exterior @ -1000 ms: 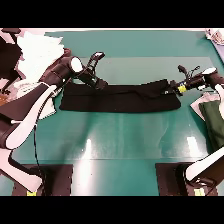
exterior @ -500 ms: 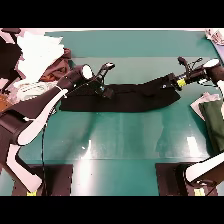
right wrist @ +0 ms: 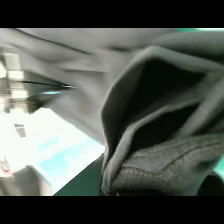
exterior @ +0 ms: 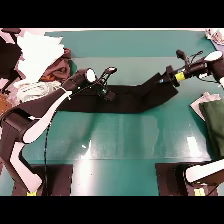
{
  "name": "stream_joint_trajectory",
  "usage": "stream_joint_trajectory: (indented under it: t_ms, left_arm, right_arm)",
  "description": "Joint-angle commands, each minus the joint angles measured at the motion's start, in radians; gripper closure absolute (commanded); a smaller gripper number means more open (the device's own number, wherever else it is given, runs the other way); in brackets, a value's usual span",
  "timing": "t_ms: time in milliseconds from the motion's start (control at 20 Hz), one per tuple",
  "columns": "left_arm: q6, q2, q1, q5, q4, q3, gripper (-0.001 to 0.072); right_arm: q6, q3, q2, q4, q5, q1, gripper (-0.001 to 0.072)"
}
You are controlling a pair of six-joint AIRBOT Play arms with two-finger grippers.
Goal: Fold the shirts.
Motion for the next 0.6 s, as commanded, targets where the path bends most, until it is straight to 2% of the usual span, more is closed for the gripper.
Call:
stream_joint_trajectory:
  t_ms: [0,150,350,450,550]
  left_arm:
    - [-0.001,-0.003,-0.001,0.023,-0.002,0.0,0.0685]
    - [-0.002,-0.003,-0.001,0.04,-0.007,0.0,0.0685]
    - [-0.002,-0.003,-0.001,0.048,-0.006,0.0,0.0685]
    - [-0.012,-0.003,-0.001,0.055,-0.006,0.0,0.0685]
    - [-0.014,-0.003,-0.001,0.055,-0.006,0.0,0.0685]
  right_arm:
    - [0.088,0.001,0.115,0.158,-0.048,0.011,0.0697]
    - [0.105,0.001,0.215,0.242,-0.103,0.059,0.0697]
    - [0.158,0.001,0.29,0.243,-0.216,0.172,0.0698]
    - [0.182,-0.001,0.29,0.229,-0.214,0.23,0.0697]
    - [0.201,-0.002,0.29,0.144,-0.209,0.272,0.0697]
